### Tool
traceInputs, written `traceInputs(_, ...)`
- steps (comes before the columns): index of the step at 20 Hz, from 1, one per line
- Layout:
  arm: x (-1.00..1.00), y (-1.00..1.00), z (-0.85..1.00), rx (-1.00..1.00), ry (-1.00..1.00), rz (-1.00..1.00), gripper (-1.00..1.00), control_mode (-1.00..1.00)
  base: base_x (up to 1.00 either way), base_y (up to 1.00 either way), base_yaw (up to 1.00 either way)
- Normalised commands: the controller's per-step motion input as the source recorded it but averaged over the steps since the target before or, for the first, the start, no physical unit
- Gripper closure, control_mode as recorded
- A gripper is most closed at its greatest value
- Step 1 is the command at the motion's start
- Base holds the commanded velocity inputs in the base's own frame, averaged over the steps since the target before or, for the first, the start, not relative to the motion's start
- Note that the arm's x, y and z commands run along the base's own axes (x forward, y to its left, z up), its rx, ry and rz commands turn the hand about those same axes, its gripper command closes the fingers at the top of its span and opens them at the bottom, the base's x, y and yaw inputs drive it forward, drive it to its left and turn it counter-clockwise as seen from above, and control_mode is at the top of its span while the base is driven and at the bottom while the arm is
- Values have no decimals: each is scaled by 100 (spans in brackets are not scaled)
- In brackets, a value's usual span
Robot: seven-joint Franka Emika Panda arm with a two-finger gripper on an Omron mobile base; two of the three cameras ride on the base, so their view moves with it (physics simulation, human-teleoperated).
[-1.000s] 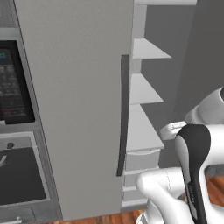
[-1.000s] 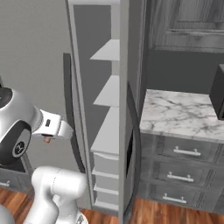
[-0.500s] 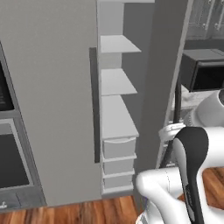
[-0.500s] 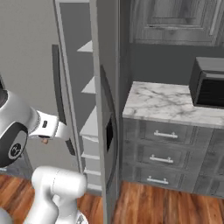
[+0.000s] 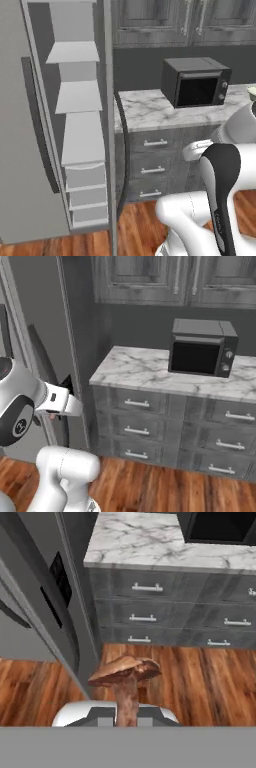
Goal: Take the mushroom, broccoli, and mushroom from the freezer and place them in the bowl on the counter.
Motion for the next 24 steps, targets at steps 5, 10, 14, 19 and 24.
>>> traceInputs(5,0,0,0,0,0,0,100,100,25,-100,0)
traceInputs(10,0,0,0,0,0,0,100,100,42,-100,0)
traceInputs(14,0,0,0,0,0,0,100,100,54,-100,0)
traceInputs(19,0,0,0,0,0,0,100,100,70,-100,0)
traceInputs(24,0,0,0,0,0,0,100,100,82,-80,-3)
